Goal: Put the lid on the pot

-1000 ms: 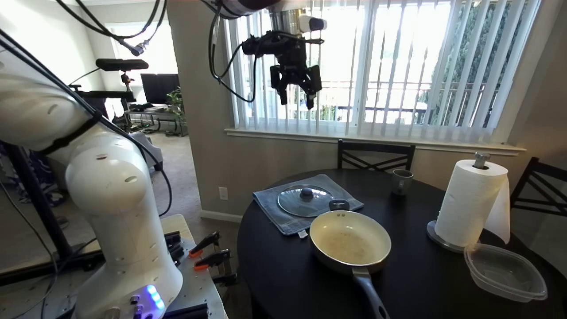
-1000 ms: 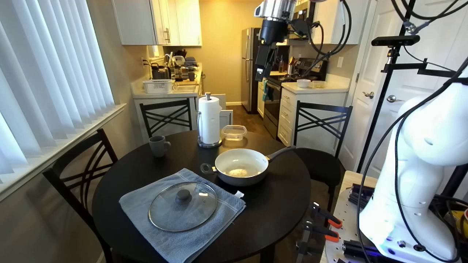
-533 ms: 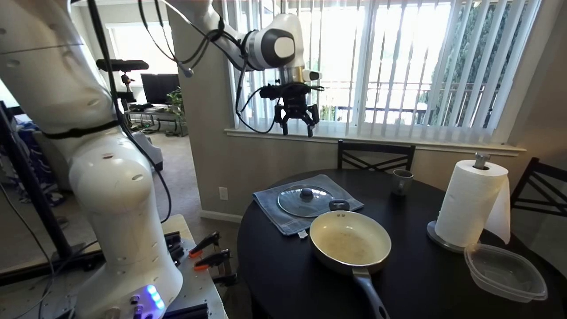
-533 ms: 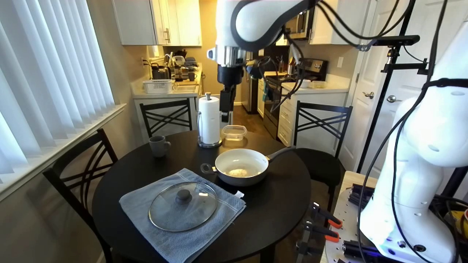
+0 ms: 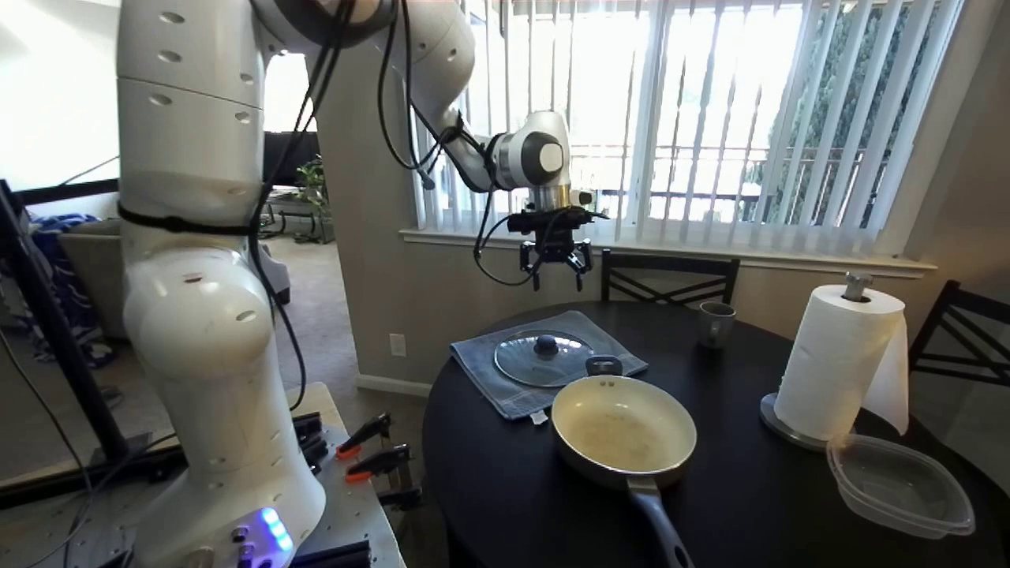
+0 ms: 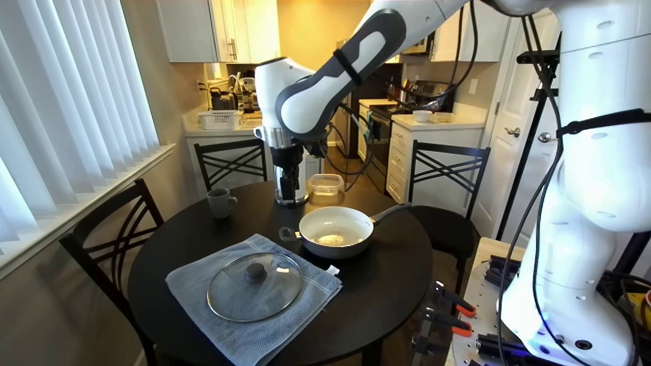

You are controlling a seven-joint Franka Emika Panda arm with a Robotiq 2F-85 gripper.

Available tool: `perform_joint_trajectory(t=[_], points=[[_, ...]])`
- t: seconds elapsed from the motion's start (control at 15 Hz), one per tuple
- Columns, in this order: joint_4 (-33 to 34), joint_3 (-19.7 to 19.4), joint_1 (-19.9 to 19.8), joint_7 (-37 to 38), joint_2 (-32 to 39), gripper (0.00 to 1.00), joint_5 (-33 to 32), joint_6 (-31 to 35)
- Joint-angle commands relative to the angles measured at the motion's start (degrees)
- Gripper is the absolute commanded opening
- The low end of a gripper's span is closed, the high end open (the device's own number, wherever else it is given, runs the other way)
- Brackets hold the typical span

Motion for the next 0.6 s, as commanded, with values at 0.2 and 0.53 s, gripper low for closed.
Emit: perform_joint_trajectory(t=[0.2, 0.53], points=[[10.09, 0.60, 2.35, -1.74, 11.77, 1.00, -6.38, -1.13], [10.96, 1.14, 2.36, -0.77, 13.41, 1.00, -4.81, -0.47]])
